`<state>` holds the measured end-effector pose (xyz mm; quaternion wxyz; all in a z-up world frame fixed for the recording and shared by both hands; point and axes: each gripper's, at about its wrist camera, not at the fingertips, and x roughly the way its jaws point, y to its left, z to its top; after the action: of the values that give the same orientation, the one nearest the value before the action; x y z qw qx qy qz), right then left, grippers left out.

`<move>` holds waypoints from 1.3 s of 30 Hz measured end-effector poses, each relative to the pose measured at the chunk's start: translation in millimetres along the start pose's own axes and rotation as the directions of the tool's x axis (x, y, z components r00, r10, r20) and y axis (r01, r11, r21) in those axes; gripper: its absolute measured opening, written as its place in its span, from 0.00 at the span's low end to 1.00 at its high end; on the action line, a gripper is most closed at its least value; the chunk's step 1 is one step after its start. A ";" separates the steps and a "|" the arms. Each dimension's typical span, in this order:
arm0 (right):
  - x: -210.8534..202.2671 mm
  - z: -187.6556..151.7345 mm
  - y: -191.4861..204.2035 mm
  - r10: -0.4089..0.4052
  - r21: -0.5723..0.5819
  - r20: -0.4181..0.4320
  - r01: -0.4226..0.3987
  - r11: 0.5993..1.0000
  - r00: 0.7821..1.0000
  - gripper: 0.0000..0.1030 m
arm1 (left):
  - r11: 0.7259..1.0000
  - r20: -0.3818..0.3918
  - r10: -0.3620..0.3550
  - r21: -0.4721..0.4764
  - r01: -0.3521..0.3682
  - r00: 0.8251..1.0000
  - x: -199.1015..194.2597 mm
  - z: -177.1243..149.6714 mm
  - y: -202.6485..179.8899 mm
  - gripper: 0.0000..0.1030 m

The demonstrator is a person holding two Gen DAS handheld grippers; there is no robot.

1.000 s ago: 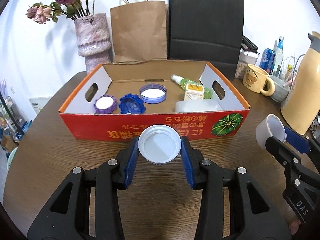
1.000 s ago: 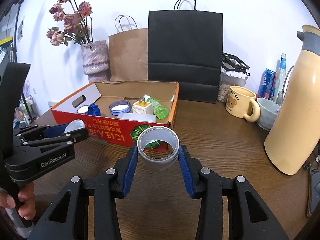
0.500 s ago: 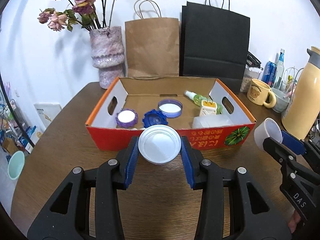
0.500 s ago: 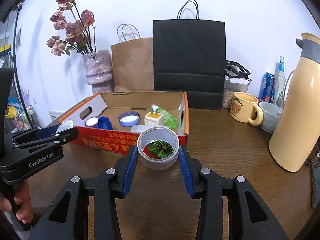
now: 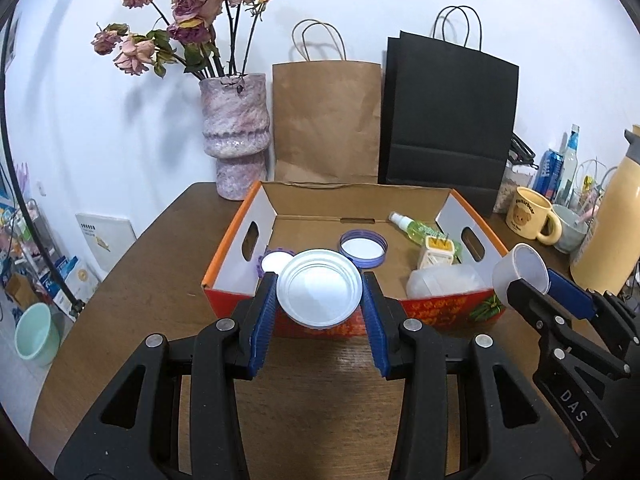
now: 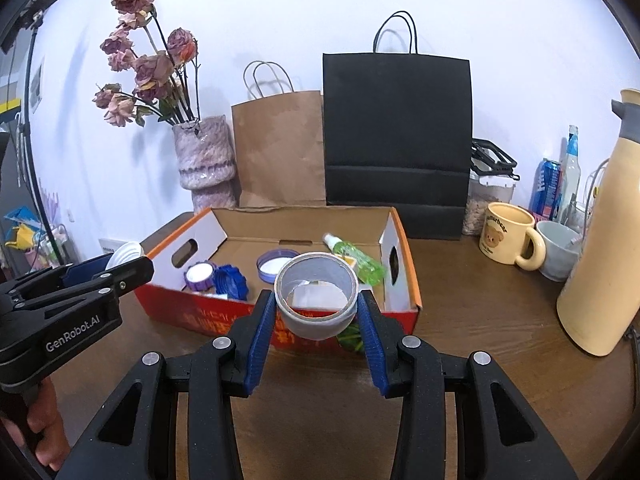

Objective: Organize rigid objects
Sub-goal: 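Carry the white cap and grey ring into the box, open both tools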

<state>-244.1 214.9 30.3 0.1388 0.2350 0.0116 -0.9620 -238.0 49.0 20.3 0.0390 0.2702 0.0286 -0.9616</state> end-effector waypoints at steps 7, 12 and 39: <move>12.6 10.6 -0.4 -0.016 0.019 0.014 0.016 1.000 1.000 0.44 | 1.000 0.006 0.009 -0.027 -0.009 1.000 9.7 11.0 7.4 0.36; 24.4 15.8 -3.5 -0.021 0.026 0.012 0.020 0.999 1.000 0.44 | 0.999 0.014 0.019 -0.033 -0.018 1.000 18.0 18.4 8.0 0.36; 106.2 39.4 -7.7 0.005 -0.013 -0.048 -0.005 1.000 0.999 0.44 | 0.998 -0.027 0.052 -0.024 -0.052 0.998 97.0 48.2 12.2 0.36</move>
<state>-354.2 191.0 16.6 0.1424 0.2573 0.0205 -0.9556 -344.4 27.4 10.4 0.0670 0.2832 0.0341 -0.9561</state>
